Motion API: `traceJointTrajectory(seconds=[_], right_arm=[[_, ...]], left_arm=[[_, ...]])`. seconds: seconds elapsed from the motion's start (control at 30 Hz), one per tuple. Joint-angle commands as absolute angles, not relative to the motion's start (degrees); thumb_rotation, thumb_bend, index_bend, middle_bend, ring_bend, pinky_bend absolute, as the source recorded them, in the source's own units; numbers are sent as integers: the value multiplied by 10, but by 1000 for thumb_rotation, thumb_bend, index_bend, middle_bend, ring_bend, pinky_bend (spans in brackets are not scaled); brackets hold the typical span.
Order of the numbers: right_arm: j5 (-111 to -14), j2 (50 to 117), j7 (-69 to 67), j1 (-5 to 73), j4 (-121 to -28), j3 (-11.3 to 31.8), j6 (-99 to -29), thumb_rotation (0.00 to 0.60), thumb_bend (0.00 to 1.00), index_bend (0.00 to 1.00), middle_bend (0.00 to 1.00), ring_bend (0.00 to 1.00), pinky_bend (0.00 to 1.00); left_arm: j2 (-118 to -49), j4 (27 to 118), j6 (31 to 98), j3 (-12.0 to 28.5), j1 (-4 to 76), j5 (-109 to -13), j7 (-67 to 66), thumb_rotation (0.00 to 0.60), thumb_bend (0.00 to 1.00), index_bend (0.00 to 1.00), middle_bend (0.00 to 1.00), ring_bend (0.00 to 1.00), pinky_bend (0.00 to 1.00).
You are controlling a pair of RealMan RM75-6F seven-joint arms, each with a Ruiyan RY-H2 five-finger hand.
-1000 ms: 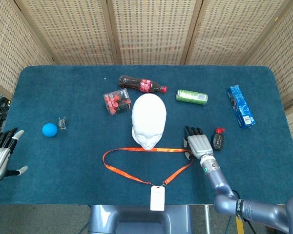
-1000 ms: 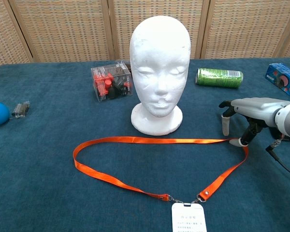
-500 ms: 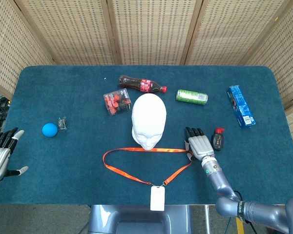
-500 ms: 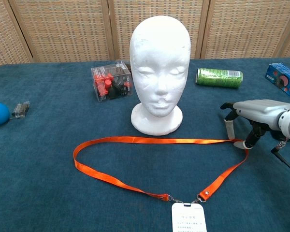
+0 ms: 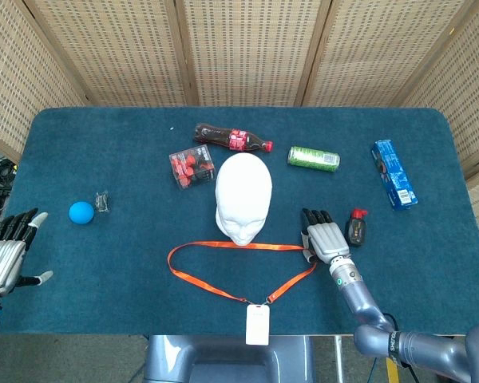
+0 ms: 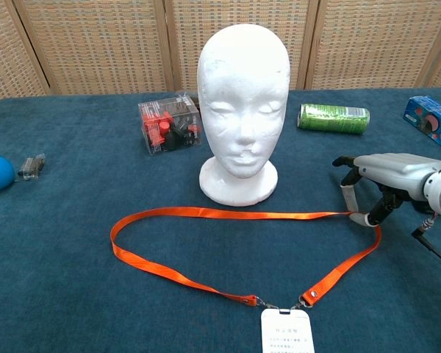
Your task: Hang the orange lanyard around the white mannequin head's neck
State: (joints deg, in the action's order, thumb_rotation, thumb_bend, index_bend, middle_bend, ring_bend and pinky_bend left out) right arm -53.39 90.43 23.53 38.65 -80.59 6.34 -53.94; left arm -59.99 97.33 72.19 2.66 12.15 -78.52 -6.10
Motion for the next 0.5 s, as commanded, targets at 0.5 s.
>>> traceJointTrajectory(seconds=[0.5], right_arm=[[-593, 859, 182, 363, -869, 60, -549, 600, 627, 707, 23, 0, 0]], left_arm=[[-780, 907, 515, 106, 330, -679, -171, 600, 135, 275, 0, 0, 0]])
